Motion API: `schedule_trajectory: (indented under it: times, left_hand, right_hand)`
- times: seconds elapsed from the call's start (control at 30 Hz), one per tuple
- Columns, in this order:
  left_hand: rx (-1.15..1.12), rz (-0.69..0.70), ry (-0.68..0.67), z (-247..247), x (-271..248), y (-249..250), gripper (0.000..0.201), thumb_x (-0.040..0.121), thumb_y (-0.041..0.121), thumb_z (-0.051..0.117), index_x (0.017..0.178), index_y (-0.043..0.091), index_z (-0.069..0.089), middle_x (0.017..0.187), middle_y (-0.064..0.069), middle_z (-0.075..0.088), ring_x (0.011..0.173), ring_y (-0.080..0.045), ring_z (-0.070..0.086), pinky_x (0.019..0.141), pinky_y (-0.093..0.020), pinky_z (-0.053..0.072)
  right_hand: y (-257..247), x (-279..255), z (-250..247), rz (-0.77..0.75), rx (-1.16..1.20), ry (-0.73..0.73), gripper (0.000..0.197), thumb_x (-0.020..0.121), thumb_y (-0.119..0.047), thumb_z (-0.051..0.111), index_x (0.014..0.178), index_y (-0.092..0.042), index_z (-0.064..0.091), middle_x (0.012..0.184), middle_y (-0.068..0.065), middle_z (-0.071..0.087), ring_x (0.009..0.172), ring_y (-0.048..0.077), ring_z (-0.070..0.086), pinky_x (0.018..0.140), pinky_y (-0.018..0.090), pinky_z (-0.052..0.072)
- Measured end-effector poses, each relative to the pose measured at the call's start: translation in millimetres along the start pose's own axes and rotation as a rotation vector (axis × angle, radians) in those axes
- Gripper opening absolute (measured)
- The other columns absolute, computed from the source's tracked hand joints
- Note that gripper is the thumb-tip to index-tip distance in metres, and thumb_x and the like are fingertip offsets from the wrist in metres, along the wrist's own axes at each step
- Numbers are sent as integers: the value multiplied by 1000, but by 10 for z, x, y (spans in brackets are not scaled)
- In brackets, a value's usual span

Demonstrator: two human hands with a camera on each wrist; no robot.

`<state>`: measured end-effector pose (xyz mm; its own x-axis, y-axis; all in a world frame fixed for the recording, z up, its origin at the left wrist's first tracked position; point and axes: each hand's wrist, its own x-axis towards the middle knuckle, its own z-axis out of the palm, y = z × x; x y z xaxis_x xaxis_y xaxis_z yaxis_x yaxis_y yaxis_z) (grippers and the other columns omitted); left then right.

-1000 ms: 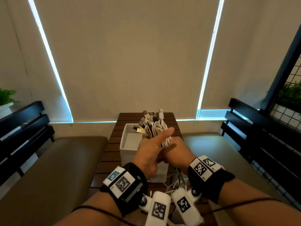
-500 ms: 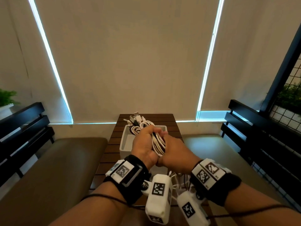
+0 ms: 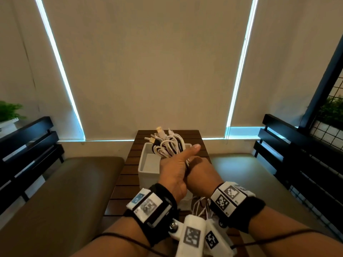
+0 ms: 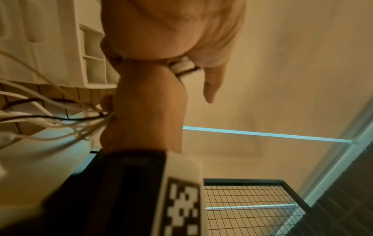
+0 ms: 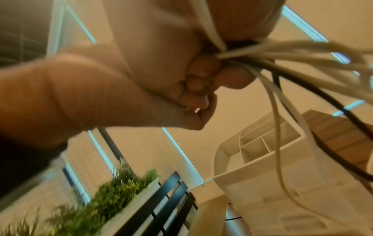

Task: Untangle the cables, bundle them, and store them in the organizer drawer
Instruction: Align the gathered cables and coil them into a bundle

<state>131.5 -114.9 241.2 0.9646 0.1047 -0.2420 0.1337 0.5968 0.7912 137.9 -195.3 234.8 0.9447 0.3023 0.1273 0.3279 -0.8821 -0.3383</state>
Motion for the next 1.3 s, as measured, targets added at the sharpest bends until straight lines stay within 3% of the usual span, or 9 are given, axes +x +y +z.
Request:
schedule_trajectory:
  times: [0.13,0.23,0.33,0.4,0.5,0.73,0.87,1.13,1.3]
  left_hand:
    - [-8,-70,67,-24,137,26,51,62,12,86,109,3,70,93,-11,74,85,-30,71,79,-49,58]
    - [-35,-89,29,-93,191,38,56,66,13,81,116,-4,66,86,-12,69,78,-27,68,79,-44,57]
    - [-83,-80,-33,-174,204,58,32,76,10,73,103,-5,67,79,-12,67,67,-22,65,77,-39,55]
    - [-110,-52,-45,-241,233,87,15,78,8,72,89,1,65,72,-10,64,64,-20,64,75,-35,55]
    - [-96,-29,-81,-315,225,130,12,80,8,69,73,7,60,61,-6,54,55,-19,57,65,-32,55]
    - [115,-72,-243,-455,146,266,21,69,14,69,56,11,52,48,-3,45,41,-15,48,48,-26,48]
    - [189,-92,-365,-564,113,366,23,72,7,70,64,11,49,46,0,43,40,-12,46,47,-25,47]
    - [570,-69,-546,-581,36,342,18,69,11,82,77,10,66,63,-10,59,55,-20,58,60,-30,51]
    - [576,-66,-598,-524,-8,301,37,78,0,72,115,-2,65,108,-22,69,98,-31,67,87,-40,55]
  right_hand:
    - [4,-26,-24,-41,11,80,34,88,-25,58,121,-18,53,98,4,68,91,22,67,79,34,56]
    - [35,-49,-51,-80,64,-42,49,81,-19,67,125,-13,46,95,1,65,87,20,65,70,26,52]
    - [107,-82,-92,-112,213,-133,49,72,-20,77,114,-21,51,93,-6,64,80,10,64,68,23,53]
    - [174,-88,-105,-103,276,-175,28,76,-22,78,96,-25,58,84,-7,65,70,5,63,63,19,53]
    - [228,-106,-103,-111,377,-259,24,79,-18,77,70,-31,59,67,-6,64,56,5,61,56,19,52]
    - [318,-110,-136,-193,308,-397,24,76,-18,79,66,-32,61,73,4,69,59,14,62,59,30,53]
    - [477,-144,-231,-203,242,-419,13,79,-19,75,72,-27,66,69,-9,66,63,0,61,62,21,49]
    - [424,-28,-325,-341,-89,-211,16,81,-23,70,70,-23,59,65,-10,54,60,3,49,59,20,36]
    - [344,78,-343,-267,-154,-136,11,84,-26,65,88,-17,67,86,-2,65,77,15,59,70,28,51]
